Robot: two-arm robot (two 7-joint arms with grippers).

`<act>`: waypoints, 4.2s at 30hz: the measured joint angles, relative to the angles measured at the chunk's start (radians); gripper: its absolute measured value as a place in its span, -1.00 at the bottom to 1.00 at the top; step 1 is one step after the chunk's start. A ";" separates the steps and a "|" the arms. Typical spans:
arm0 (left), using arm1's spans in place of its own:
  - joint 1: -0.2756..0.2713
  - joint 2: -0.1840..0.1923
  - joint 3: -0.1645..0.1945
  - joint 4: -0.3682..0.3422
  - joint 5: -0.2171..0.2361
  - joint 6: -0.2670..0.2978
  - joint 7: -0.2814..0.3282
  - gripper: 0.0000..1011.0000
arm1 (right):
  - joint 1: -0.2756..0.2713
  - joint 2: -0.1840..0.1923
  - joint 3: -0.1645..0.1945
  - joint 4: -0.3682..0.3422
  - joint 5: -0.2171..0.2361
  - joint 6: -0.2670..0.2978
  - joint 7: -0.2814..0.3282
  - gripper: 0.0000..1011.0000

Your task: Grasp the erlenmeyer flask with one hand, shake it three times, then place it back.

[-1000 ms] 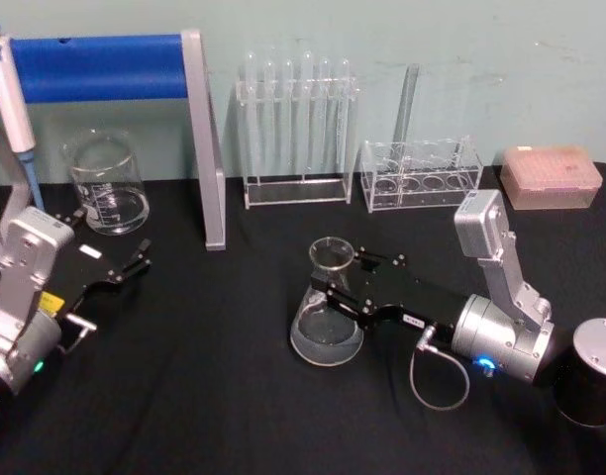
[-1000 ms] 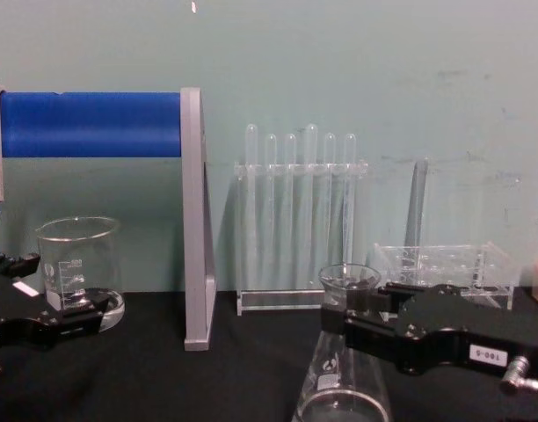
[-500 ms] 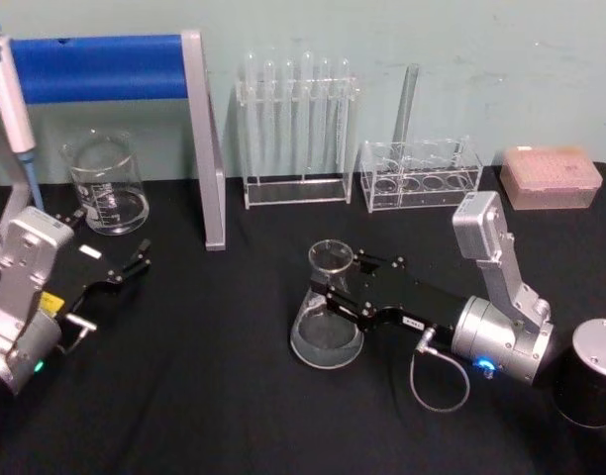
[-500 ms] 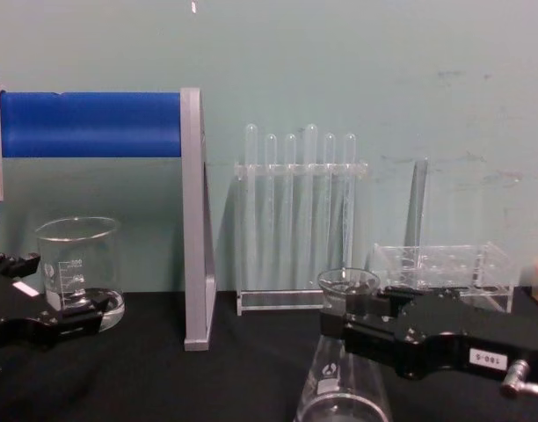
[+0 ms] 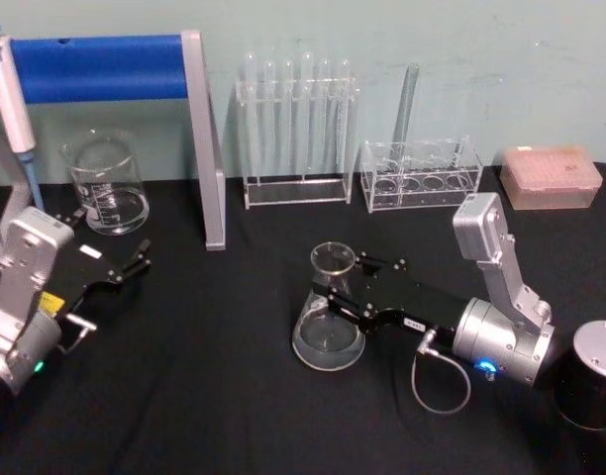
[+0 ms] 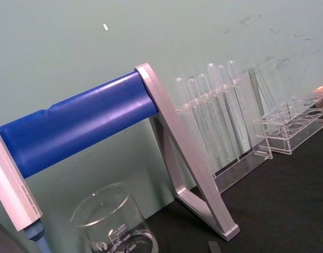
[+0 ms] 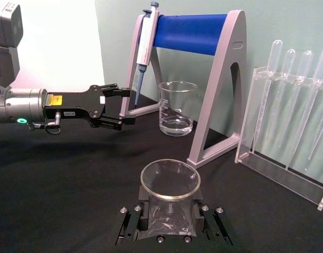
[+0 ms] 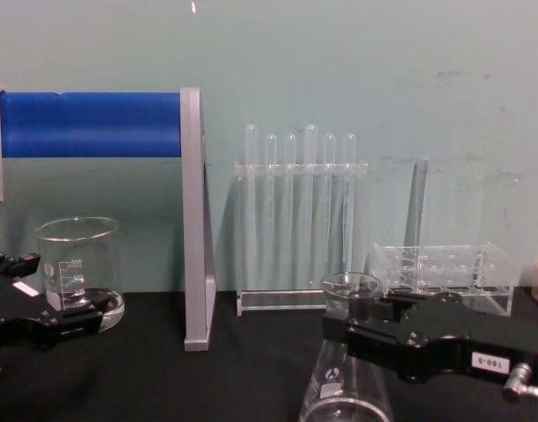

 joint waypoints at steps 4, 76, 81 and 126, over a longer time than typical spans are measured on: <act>0.000 0.000 0.000 0.000 0.000 0.000 0.000 0.98 | 0.000 0.000 0.000 0.000 0.000 0.000 0.000 -0.11; 0.000 0.000 0.000 0.000 0.000 0.000 0.000 0.98 | 0.000 0.000 0.000 0.000 0.000 -0.003 0.002 0.98; 0.000 0.000 0.000 0.000 0.000 0.000 0.000 0.98 | -0.008 0.003 0.003 -0.009 -0.001 0.003 -0.009 0.98; 0.000 0.000 0.000 0.000 0.000 0.000 0.000 0.98 | -0.134 -0.033 0.218 -0.102 -0.099 -0.070 -0.336 0.98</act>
